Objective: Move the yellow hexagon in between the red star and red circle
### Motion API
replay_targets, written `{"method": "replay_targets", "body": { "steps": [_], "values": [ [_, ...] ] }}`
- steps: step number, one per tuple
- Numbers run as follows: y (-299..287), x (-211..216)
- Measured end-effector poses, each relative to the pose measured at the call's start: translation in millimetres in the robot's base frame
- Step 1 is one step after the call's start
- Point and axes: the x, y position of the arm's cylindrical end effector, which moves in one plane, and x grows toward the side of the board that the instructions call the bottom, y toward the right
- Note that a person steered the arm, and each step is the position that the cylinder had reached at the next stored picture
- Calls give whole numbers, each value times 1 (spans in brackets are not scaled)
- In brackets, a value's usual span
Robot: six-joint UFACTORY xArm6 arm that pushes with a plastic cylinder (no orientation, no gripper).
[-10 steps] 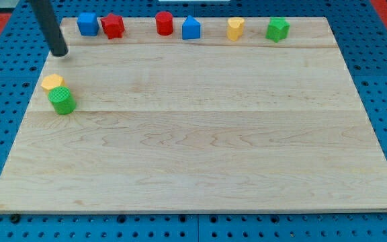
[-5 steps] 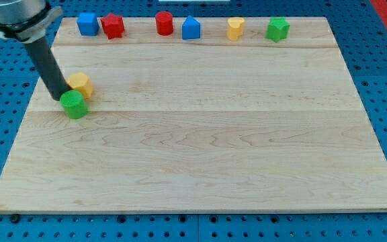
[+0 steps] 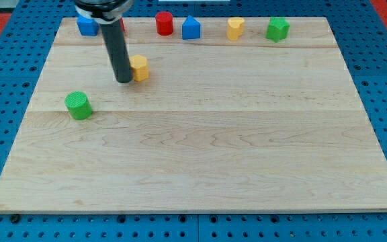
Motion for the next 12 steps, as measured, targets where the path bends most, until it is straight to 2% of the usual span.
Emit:
{"method": "replay_targets", "body": {
  "steps": [2, 3, 5, 10, 11, 12],
  "values": [
    [45, -5],
    [46, -25],
    [7, -41],
    [1, -119],
    [1, -109],
    [1, -16]
  ]
}}
